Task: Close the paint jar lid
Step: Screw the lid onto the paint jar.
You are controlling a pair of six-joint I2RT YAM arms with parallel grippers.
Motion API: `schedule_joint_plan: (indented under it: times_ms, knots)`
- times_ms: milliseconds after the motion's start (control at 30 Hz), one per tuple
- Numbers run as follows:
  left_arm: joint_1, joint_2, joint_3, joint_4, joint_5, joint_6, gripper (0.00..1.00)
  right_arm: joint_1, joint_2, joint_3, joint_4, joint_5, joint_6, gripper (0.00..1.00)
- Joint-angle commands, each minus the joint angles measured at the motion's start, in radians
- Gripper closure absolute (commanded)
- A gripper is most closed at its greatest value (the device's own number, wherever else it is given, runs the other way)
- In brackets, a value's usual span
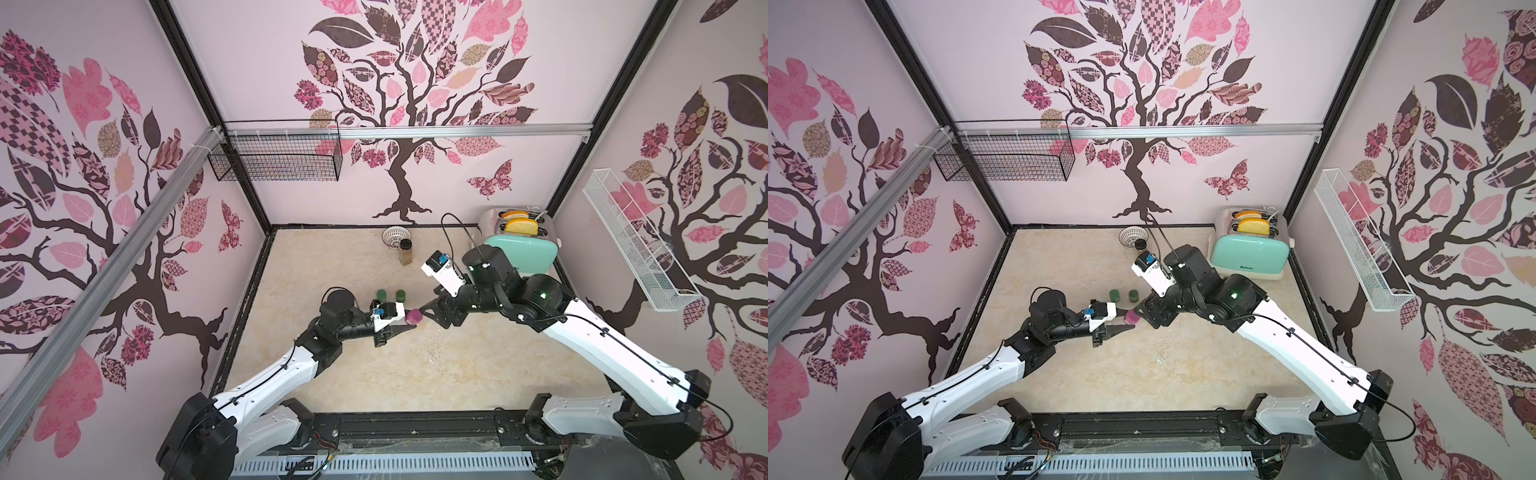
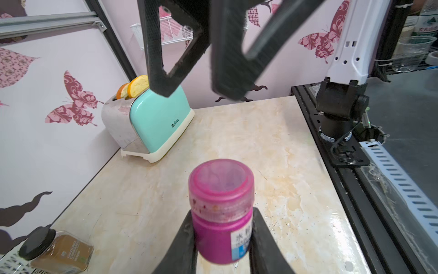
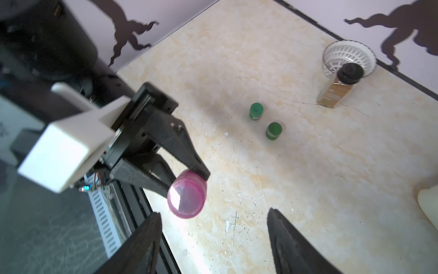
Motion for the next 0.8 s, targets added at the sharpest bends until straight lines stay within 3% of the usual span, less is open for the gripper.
schedule_joint_plan:
  times_ms: [0,333,767]
  knots:
    - [-0.003,0.015,0.034,-0.054,0.079,0.02,0.78,0.003,0.015,-0.03,-0.028,-0.121,-0.254,0.28]
    - [-0.006,0.031,0.046,-0.086,0.089,0.037,0.78,0.003,0.032,-0.053,0.0,-0.184,-0.411,0.29]
    - [-0.007,0.029,0.047,-0.089,0.084,0.038,0.78,0.007,0.069,-0.05,-0.009,-0.198,-0.458,0.38]
